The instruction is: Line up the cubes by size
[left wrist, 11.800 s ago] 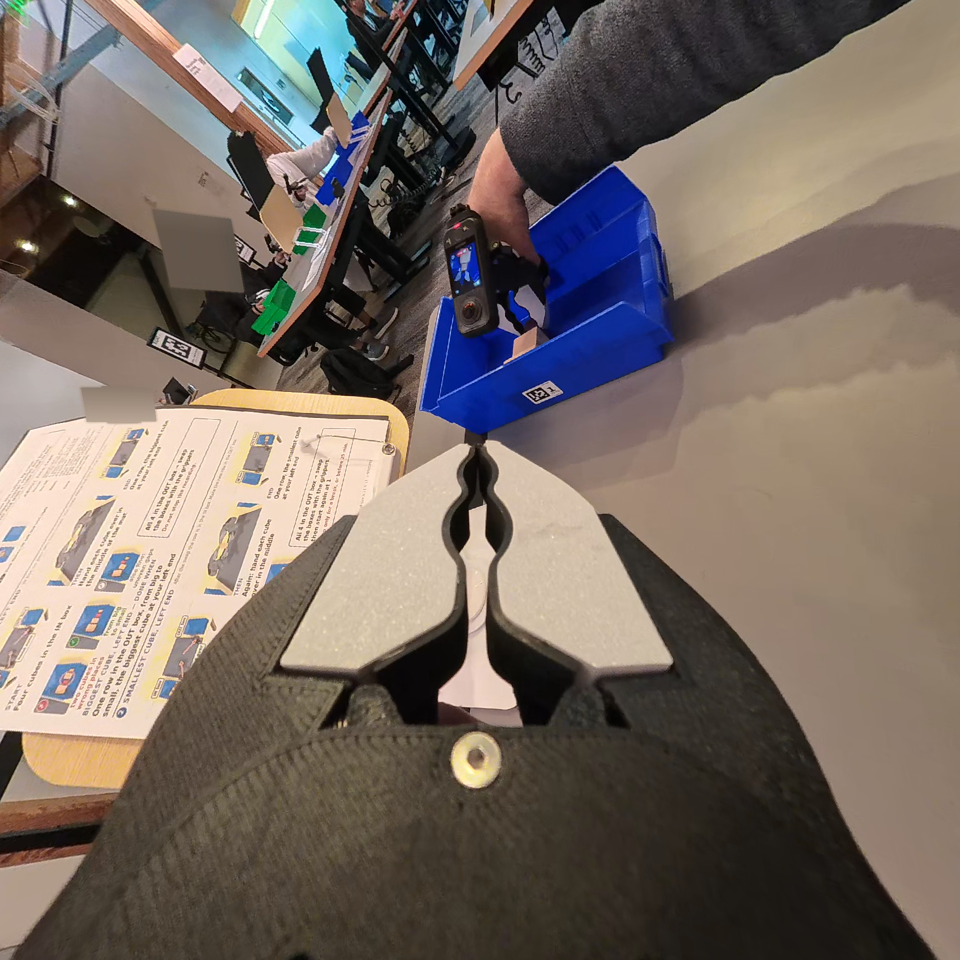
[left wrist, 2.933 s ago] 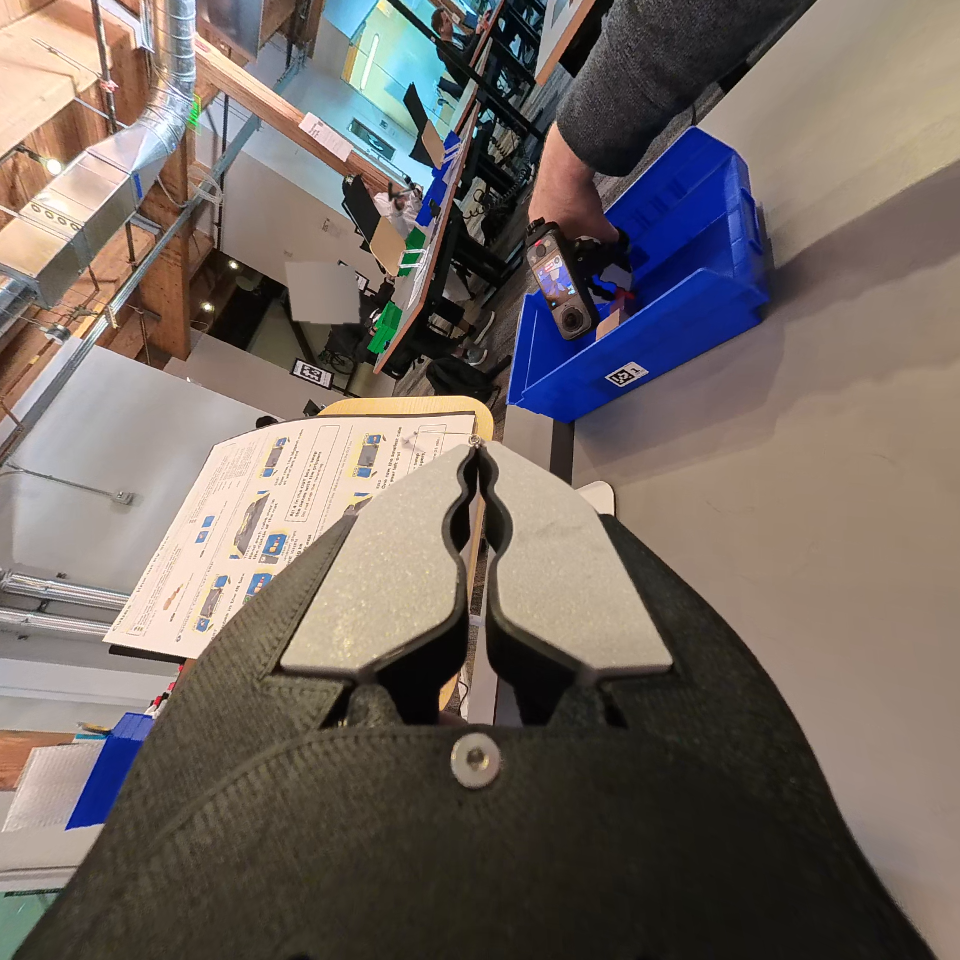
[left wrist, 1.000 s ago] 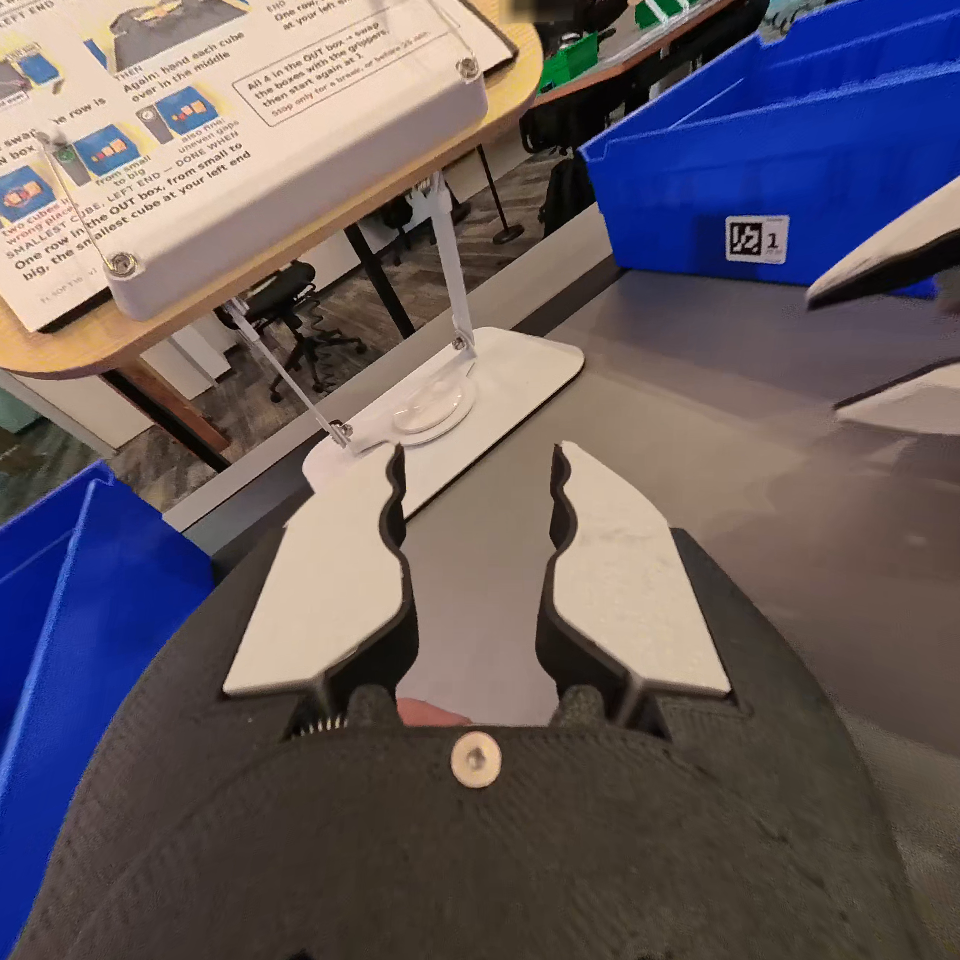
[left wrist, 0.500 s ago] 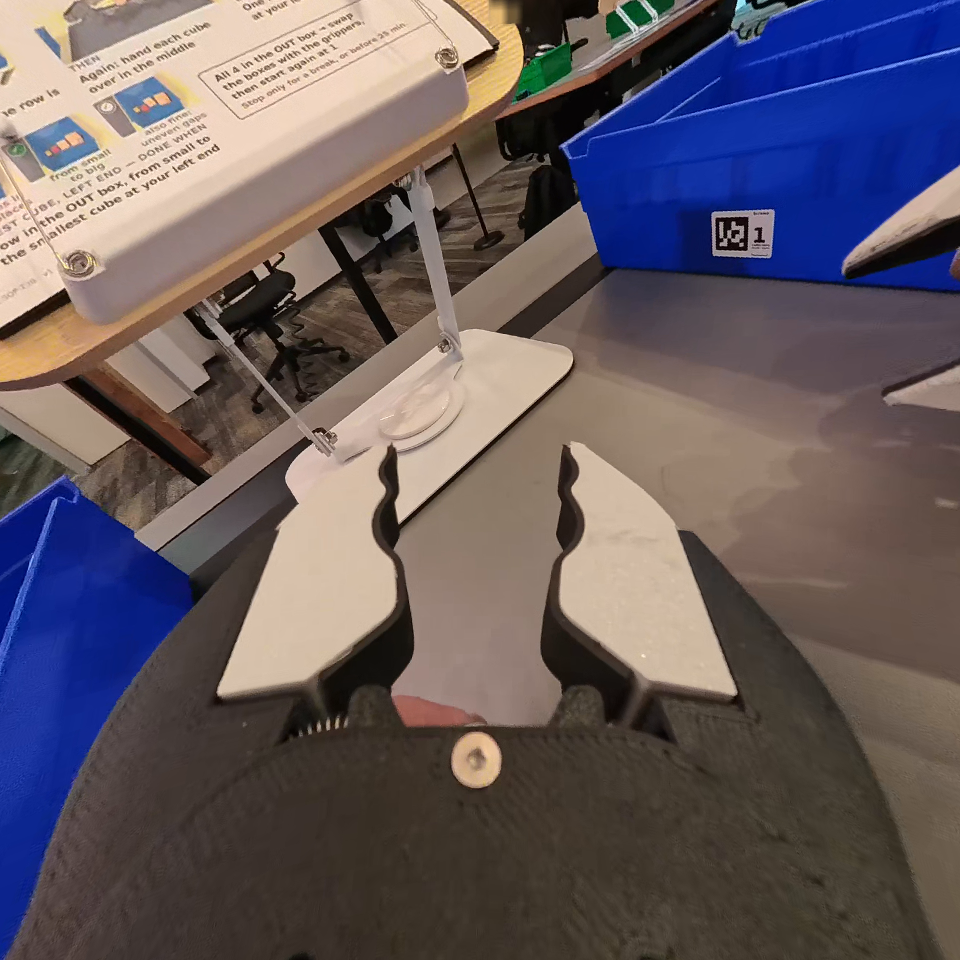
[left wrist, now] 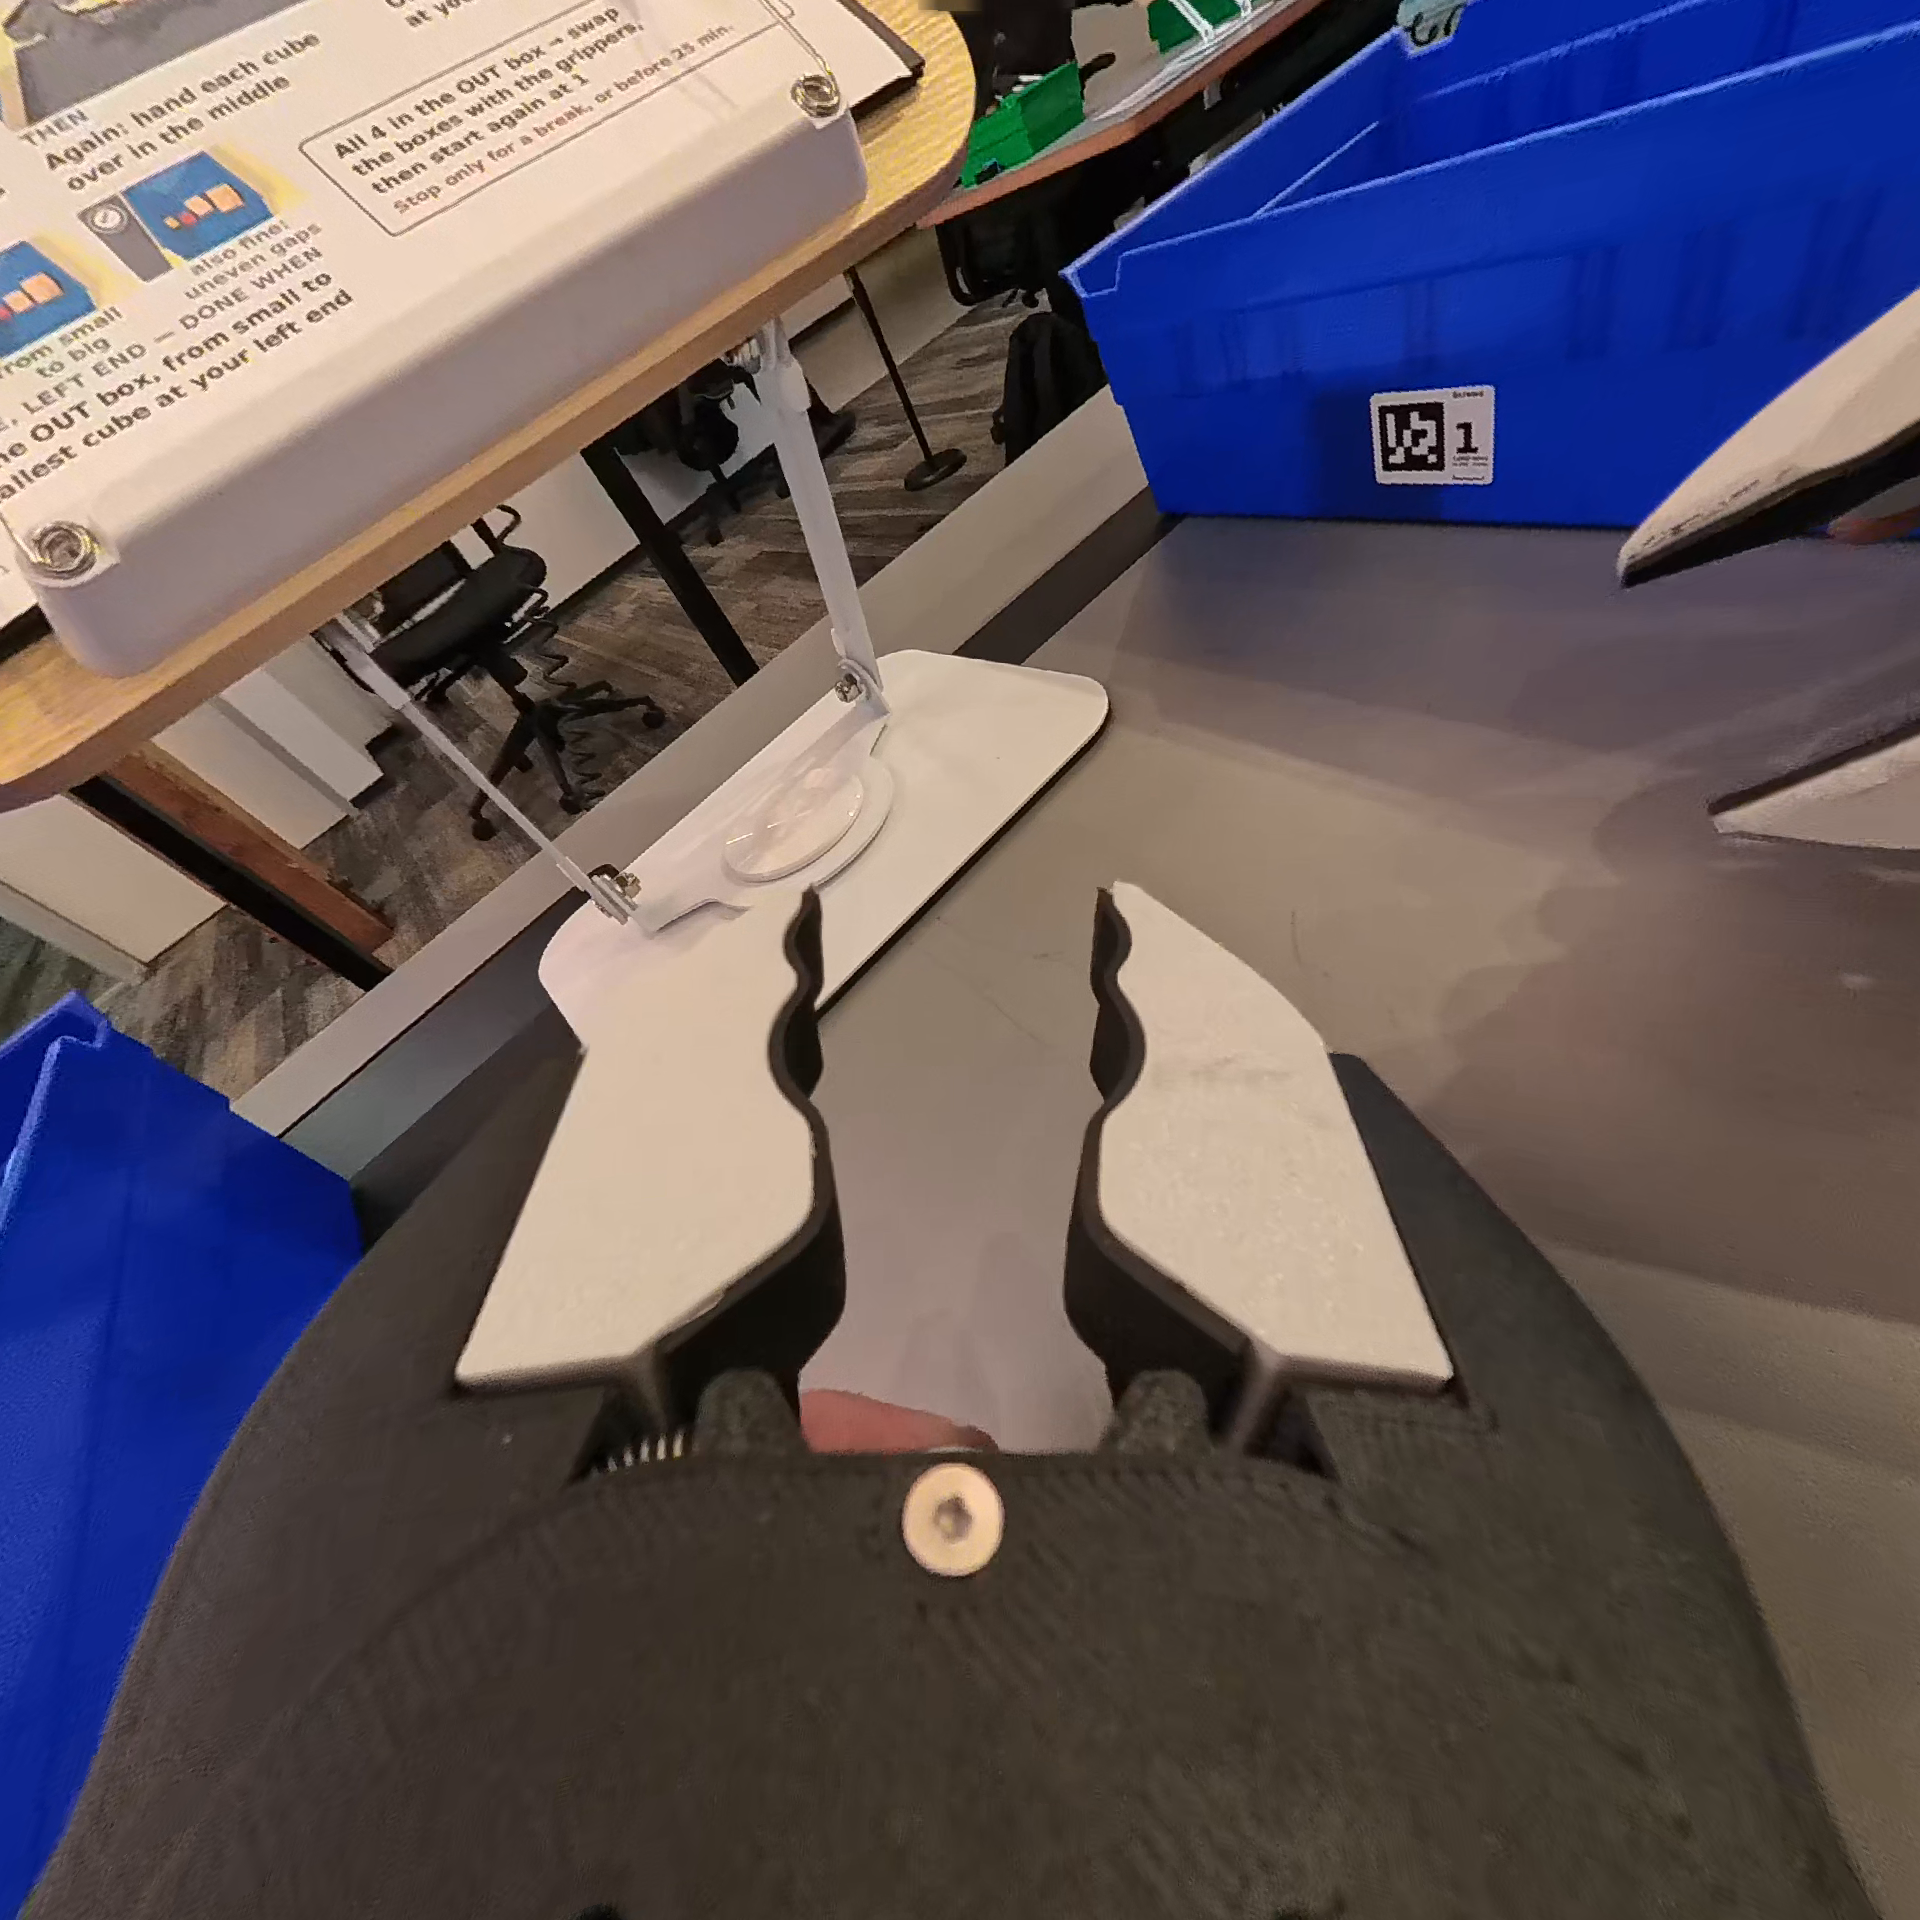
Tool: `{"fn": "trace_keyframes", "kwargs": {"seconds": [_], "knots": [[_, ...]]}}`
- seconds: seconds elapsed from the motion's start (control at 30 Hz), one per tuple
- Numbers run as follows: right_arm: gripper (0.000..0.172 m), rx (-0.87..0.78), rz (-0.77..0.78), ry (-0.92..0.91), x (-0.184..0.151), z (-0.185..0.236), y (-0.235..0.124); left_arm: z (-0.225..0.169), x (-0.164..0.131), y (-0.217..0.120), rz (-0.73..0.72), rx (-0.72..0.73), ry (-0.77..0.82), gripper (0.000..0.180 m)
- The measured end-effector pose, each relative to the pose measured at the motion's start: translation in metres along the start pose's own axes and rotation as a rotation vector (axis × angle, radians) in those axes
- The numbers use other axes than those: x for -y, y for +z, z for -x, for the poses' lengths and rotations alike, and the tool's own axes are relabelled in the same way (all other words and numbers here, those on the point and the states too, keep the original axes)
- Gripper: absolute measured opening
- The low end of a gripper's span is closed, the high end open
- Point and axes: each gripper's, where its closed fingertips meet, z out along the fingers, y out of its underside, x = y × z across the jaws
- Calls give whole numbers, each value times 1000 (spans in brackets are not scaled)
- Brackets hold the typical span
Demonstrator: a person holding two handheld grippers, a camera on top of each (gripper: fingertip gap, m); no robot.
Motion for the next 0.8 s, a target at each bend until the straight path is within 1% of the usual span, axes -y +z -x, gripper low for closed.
{"fn": "trace_keyframes", "kwargs": {"seconds": [0.13,0.4,0.5,0.8], "knots": [[36,3,-5,-5,1,1,0,-2,-1,1,7,-2,24,49],[36,8,-10,-11,1,2,-1,10,-2,-3,-9,19,-25,50],[36,7,-10,-11,1,2,-1,13,-6,-6,12,47,-7,50],[36,7,-11,-7,1,2,-1,20,-7,-8,4,59,-59,58]]}}
